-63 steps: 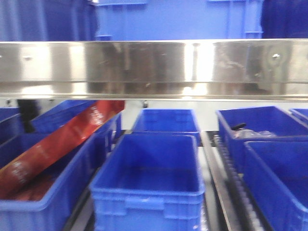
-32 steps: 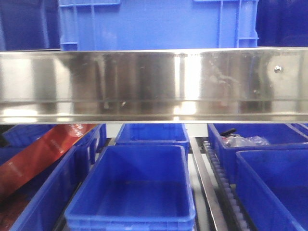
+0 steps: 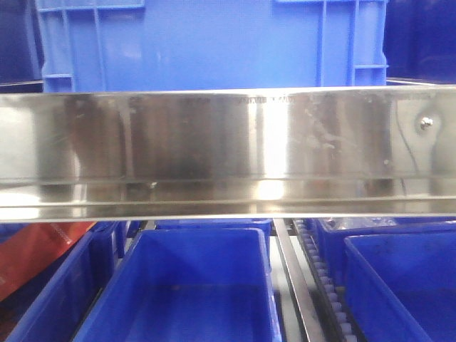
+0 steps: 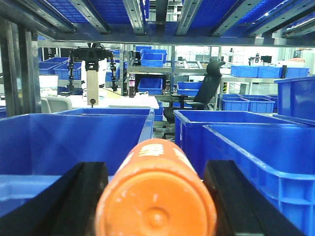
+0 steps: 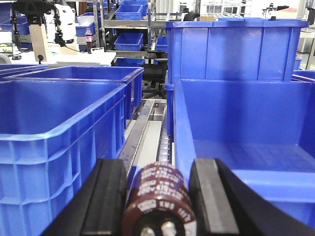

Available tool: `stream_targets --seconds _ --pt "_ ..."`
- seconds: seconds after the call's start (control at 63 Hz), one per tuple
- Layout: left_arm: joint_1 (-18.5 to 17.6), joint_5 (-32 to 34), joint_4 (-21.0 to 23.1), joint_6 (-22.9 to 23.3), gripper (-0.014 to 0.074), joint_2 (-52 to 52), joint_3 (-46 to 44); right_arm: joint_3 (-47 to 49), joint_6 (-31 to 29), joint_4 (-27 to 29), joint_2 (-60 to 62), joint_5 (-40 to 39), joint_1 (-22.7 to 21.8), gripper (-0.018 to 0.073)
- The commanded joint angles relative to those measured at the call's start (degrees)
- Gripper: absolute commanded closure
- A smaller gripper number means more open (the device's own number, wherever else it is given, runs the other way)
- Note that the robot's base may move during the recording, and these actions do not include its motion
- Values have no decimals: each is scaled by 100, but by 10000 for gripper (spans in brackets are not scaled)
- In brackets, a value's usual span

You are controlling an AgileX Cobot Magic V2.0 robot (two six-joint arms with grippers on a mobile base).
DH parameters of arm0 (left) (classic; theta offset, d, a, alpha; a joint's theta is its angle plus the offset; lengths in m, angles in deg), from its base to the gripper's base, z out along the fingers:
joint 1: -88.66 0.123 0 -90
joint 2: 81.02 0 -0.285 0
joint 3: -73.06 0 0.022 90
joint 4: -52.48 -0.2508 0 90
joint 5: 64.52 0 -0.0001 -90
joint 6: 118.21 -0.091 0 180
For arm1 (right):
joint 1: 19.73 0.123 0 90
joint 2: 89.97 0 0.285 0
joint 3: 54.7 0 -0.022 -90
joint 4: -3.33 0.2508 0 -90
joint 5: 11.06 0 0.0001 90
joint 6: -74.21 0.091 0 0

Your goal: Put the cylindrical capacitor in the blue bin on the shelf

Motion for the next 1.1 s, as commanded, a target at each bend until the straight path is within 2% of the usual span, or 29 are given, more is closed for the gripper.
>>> stream_targets --seconds 0.0,0.794,0.952,1.079 --pt "-31 113 29 -26 708 -29 -12 -6 -3 -31 23 -187 12 724" --pt "-31 148 29 -26 708 -27 -12 -6 -3 -31 23 -187 12 724" --pt "-31 157 29 -26 708 -27 -12 -6 -3 -31 22 -476 12 724" --pt "-31 157 29 -26 708 -27 -12 -6 -3 -31 22 -414 12 724"
